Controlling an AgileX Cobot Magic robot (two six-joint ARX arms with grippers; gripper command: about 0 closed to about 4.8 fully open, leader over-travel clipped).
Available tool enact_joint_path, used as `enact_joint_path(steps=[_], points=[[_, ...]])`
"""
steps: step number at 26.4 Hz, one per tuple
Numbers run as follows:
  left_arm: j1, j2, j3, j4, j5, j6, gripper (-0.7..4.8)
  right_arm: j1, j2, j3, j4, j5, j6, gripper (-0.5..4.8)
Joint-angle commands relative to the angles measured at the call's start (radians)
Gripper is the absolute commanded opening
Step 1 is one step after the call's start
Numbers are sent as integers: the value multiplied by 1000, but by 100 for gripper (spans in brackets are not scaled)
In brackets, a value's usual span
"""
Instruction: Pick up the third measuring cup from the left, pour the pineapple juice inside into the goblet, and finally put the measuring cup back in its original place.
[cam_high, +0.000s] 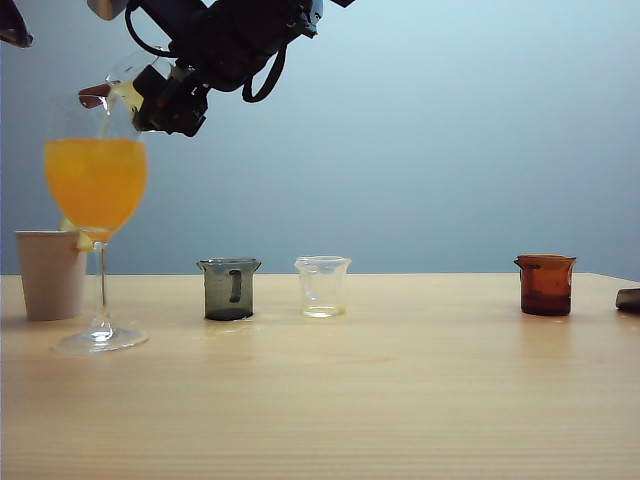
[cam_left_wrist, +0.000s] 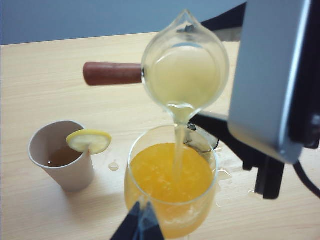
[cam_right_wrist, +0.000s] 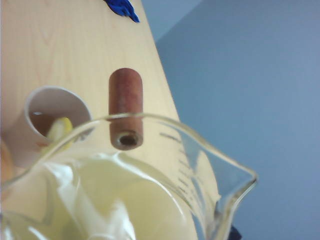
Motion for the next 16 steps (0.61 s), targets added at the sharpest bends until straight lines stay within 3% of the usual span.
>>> enact_joint_path(steps=[1, 16], points=[[-1, -1, 8, 6, 3, 5, -5, 2, -8, 7, 58, 11, -26, 94], [-1, -1, 8, 7, 0, 5, -5, 3, -8, 7, 91, 15, -132, 94]])
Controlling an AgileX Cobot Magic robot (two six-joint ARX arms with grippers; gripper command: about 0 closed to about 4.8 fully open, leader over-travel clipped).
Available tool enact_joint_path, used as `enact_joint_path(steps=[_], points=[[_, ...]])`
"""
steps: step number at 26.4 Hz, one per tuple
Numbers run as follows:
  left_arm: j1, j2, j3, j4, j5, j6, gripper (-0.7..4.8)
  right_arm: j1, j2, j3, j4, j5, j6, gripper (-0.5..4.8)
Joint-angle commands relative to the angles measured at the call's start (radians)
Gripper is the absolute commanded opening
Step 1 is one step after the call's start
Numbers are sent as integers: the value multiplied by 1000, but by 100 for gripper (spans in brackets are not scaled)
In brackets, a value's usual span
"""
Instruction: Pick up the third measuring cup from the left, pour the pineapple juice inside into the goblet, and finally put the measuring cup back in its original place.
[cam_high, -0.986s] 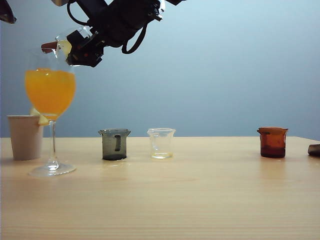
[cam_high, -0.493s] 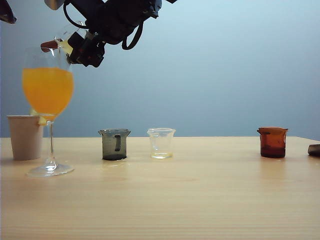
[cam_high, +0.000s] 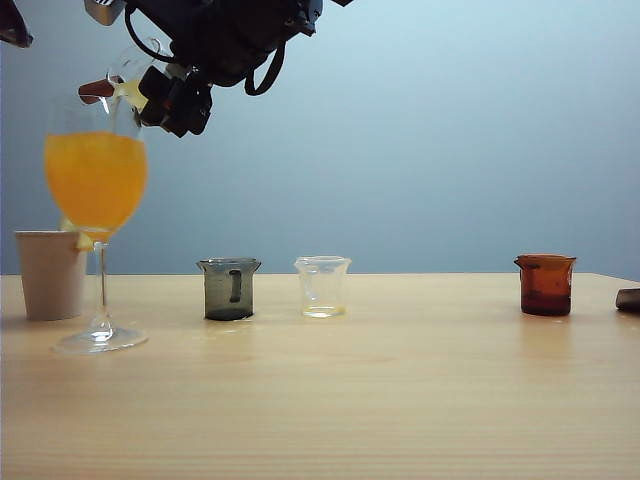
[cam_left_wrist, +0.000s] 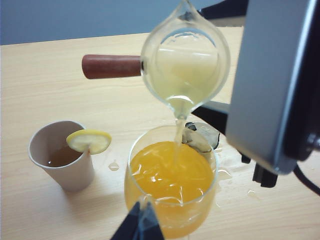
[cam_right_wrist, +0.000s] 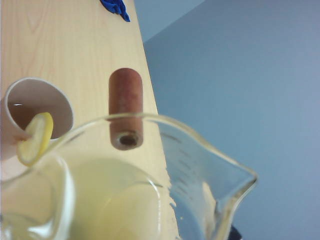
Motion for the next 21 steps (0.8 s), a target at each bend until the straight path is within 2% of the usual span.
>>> enact_joint_path(steps=[1, 5, 21], points=[[-1, -1, 8, 6, 0, 5, -5, 2, -8, 8, 69, 5, -8, 94], [-1, -1, 8, 6, 0, 5, -5, 2, -8, 8, 100, 5, -10, 94], [-1, -1, 8, 6, 0, 5, -5, 27, -9, 8, 114, 23, -161, 94]])
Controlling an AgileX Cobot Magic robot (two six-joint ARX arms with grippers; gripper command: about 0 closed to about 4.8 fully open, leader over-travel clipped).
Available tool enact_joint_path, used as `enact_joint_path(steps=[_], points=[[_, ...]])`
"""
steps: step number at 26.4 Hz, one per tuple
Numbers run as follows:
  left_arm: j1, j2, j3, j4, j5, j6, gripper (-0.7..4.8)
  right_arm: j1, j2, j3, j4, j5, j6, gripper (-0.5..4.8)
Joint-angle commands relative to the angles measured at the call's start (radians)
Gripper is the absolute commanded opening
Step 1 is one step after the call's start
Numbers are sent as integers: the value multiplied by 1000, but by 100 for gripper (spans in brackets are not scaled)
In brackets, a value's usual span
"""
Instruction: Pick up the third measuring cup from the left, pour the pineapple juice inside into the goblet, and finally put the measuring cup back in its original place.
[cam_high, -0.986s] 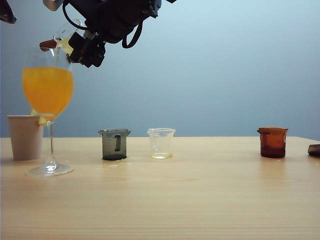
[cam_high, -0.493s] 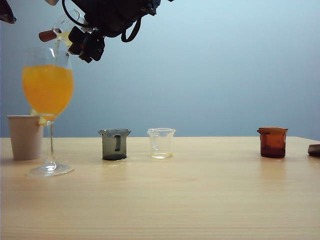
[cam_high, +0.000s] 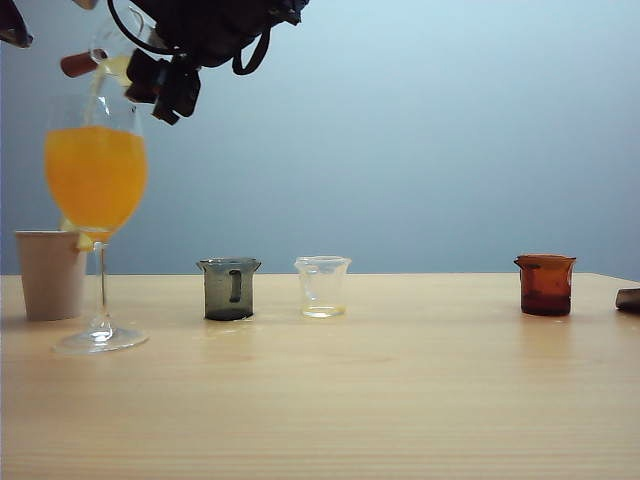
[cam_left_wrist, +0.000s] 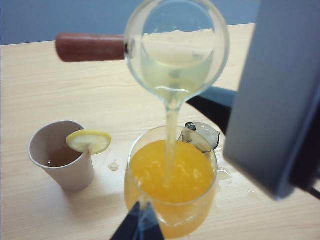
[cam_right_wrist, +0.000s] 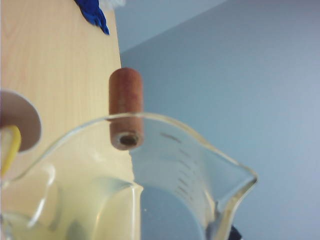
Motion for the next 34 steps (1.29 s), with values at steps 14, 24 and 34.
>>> enact_joint_path(steps=[14, 24, 34], points=[[-1, -1, 8, 7, -3, 20, -5, 13, -9, 5, 17, 15, -154, 94], [-1, -1, 8, 8, -3, 42, -5, 13, -9, 6, 17, 16, -233, 94], [-1, -1, 8, 8, -4, 42, -5, 15, -9, 5, 10, 16, -218, 94]])
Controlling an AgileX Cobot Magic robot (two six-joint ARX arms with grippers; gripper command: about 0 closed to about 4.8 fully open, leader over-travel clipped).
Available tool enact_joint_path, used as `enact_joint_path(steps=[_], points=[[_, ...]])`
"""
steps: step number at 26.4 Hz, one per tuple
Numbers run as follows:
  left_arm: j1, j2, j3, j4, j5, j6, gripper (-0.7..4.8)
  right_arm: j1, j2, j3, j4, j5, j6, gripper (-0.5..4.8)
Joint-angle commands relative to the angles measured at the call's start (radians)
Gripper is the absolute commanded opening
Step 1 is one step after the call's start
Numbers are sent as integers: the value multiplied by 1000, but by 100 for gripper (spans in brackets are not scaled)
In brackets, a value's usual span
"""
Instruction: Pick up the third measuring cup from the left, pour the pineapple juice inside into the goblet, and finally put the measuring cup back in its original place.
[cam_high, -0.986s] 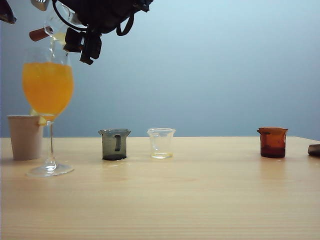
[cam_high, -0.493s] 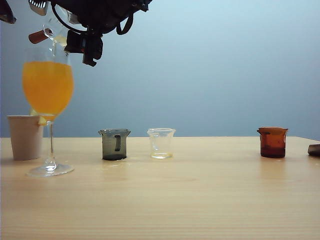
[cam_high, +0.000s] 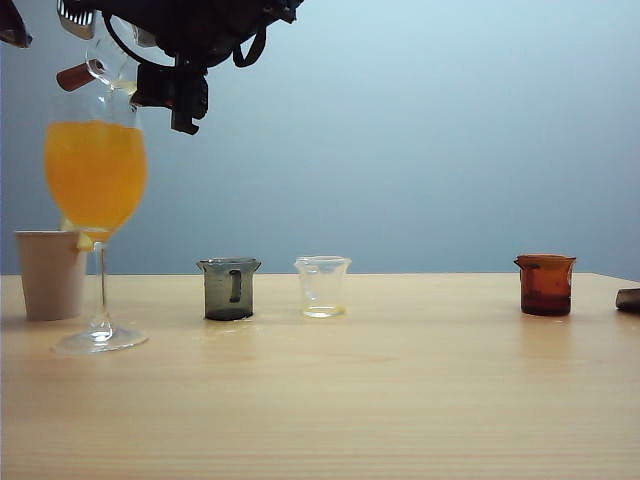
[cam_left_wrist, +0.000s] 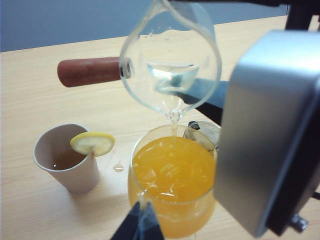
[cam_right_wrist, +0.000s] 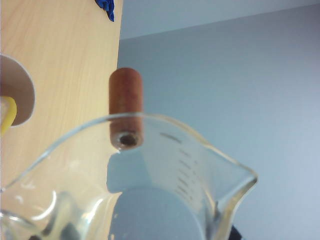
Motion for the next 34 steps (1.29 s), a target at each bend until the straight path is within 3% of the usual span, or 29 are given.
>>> enact_joint_path(steps=[1, 5, 8, 9, 13, 18, 21, 23, 27, 29, 34], points=[[-1, -1, 8, 8, 0, 1, -5, 3, -9, 6, 20, 3, 40, 94], [-1, -1, 8, 29, 2, 1, -5, 0, -9, 6, 28, 6, 220, 94], [-1, -2, 8, 46, 5, 0, -5, -10, -14, 6, 34, 21, 440, 94], [-1, -2, 8, 50, 9, 0, -5, -19, -18, 6, 35, 21, 565, 94], [-1, -2, 8, 63, 50, 0, -5, -54, -33, 4, 34, 17, 785, 94], [-1, -2, 8, 113, 92, 0, -5, -106, -71, -24, 55, 13, 975, 94], [-1, -2, 8, 148, 102, -3, -5, -151, -138, -121, 124, 13, 1074, 93], [-1, 2, 8, 148, 90, -68, -5, -200, -214, -257, 209, 22, 1199, 93], [-11, 6, 8, 159, 89, -69, -5, -251, -315, -456, 292, 85, 1288, 93], [-100, 25, 8, 204, 22, -88, -5, -277, -379, -583, 298, 131, 1334, 93], [-323, 99, 8, 299, -98, -86, -5, -305, -403, -691, 341, 151, 1378, 93]])
